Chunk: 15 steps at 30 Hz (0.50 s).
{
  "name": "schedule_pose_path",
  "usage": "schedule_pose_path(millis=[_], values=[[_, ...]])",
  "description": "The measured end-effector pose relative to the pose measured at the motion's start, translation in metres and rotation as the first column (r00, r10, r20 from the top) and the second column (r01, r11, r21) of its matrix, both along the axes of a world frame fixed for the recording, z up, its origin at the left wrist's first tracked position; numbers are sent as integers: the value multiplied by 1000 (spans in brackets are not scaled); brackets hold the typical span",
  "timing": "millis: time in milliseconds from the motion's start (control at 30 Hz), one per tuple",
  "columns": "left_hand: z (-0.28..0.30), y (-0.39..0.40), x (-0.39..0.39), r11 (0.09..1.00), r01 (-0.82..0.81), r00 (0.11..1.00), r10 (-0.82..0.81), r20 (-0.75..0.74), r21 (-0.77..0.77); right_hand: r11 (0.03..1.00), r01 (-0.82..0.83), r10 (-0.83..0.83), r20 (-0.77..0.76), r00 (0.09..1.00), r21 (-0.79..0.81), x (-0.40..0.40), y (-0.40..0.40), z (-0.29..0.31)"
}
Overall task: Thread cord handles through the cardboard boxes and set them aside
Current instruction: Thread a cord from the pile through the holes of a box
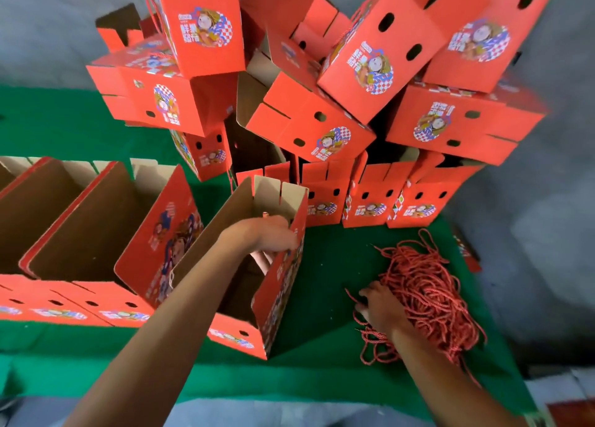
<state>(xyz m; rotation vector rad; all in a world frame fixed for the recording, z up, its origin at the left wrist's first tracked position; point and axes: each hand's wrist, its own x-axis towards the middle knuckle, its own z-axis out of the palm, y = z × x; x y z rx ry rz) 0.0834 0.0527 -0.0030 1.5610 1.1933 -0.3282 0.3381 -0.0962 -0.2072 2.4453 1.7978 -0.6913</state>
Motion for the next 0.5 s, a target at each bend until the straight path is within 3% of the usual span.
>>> schedule_pose_path(millis=[167, 300, 367, 433, 500], values=[[-16, -1, 21, 966, -212, 970, 190, 149, 151, 996, -5, -6, 122, 992, 91, -26, 0, -8], [-25, -6, 31, 927, -344, 926, 309, 217, 147, 993, 80, -85, 55, 995, 87, -41, 12, -8], [-25, -7, 30, 926, -354, 920, 319, 228, 133, 993, 119, -119, -24, 993, 13, -49, 19, -4], [-22, -6, 27, 925, -370, 912, 345, 224, 83, 980, 197, -192, -206, 959, 2, -55, 25, -3], [-17, -4, 23, 917, -392, 909, 372, 188, 81, 939, 343, -282, -485, 827, 39, -63, 30, -1]])
